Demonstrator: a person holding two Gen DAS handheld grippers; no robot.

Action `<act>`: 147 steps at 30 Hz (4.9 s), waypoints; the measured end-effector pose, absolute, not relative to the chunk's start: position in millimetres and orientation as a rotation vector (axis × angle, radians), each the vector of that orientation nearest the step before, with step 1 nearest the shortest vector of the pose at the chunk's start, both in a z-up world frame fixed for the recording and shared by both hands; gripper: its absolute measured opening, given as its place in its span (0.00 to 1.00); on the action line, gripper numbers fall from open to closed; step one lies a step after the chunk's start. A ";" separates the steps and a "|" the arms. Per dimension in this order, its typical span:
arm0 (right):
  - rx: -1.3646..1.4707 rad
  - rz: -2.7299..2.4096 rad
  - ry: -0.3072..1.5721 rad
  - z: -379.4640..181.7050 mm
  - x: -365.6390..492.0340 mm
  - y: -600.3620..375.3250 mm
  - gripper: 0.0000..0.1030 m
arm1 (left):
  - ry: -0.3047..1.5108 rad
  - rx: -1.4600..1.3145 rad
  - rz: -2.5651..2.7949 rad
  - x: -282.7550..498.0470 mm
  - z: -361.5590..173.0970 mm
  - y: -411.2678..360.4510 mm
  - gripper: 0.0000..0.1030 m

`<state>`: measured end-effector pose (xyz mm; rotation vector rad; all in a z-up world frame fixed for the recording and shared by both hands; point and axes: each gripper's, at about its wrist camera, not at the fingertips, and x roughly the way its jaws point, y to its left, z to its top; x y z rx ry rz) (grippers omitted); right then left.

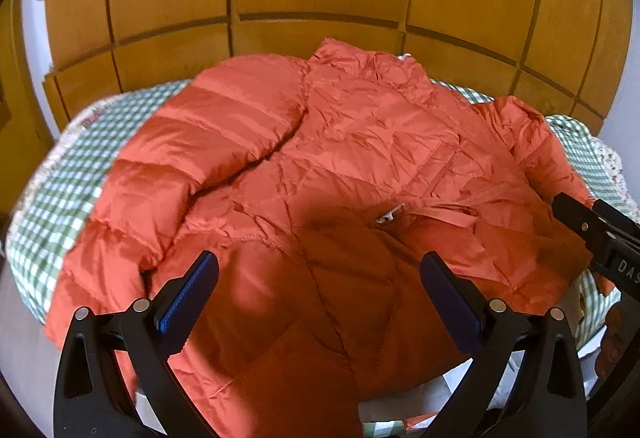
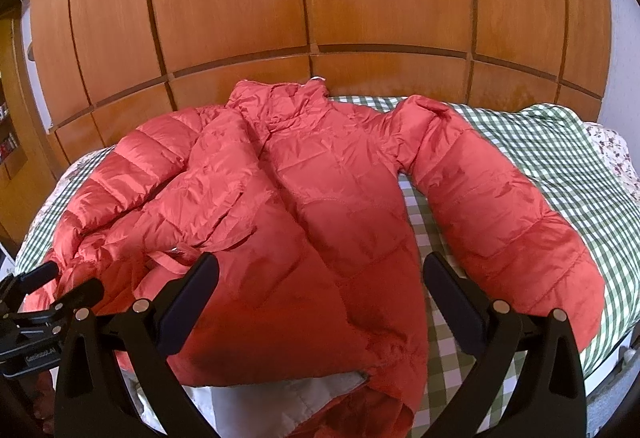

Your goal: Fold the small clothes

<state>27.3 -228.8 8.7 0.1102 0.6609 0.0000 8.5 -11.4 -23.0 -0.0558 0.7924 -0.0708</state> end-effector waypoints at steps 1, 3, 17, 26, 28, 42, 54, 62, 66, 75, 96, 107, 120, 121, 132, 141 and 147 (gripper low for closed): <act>0.115 -0.014 0.656 9.3 27.3 -231.6 0.98 | 0.799 -0.066 -0.075 9.3 -24.5 -9.8 0.97; 0.127 -0.044 0.646 10.2 26.8 -238.5 0.98 | 0.809 -0.085 -0.086 11.3 -27.0 -5.9 0.97; 0.073 -0.494 0.763 -28.8 58.8 -356.3 0.98 | 0.824 -0.066 -0.079 20.0 -32.7 6.7 0.97; 0.022 -0.553 0.827 -73.8 80.8 -426.6 0.98 | 0.821 -0.076 -0.053 23.1 -38.4 16.8 0.97; 0.037 -0.568 0.801 -72.8 84.0 -443.9 0.98 | 0.823 -0.086 -0.052 24.3 -39.9 19.7 0.97; 0.130 -0.764 0.894 -75.2 113.7 -577.7 0.98 | 0.753 -0.147 0.025 25.4 -24.1 61.5 0.97; 0.085 -0.360 0.742 -30.9 51.3 -415.5 0.98 | 0.750 -0.246 0.234 22.0 -16.8 148.5 0.97; 0.339 0.133 0.791 -42.2 96.3 -338.3 0.98 | 0.836 -0.242 0.227 37.0 -54.3 192.7 0.97; 0.395 0.090 0.839 -66.5 118.7 -333.8 0.98 | 0.905 -0.318 0.144 41.8 -78.1 204.0 0.97; 0.435 0.119 0.790 -82.3 111.1 -350.8 0.98 | 0.920 -0.322 0.085 45.2 -70.3 214.6 0.19; 0.524 0.184 0.742 -84.7 110.2 -365.3 0.98 | 0.857 0.022 0.597 192.9 -25.8 363.1 0.14; 0.499 0.174 0.747 -86.2 112.0 -361.8 0.98 | 0.898 0.039 0.680 189.8 -65.6 378.6 0.77; 0.458 0.139 0.774 -82.7 110.6 -351.9 0.98 | 0.664 0.019 0.185 56.2 24.5 247.3 0.87; 0.459 0.135 0.779 -81.7 108.9 -352.0 0.98 | 0.664 0.034 0.107 48.8 25.5 227.7 0.87; 0.584 0.186 0.830 -71.3 62.5 -372.5 0.98 | 0.957 0.159 -0.218 37.8 -55.5 83.5 0.88; 0.562 0.222 0.852 -65.6 43.6 -359.6 0.98 | 0.962 0.092 -0.183 29.6 -71.1 87.4 0.12; 0.526 0.244 0.856 -64.4 43.7 -345.0 0.98 | 0.884 -0.145 -0.186 16.5 -33.6 135.1 0.06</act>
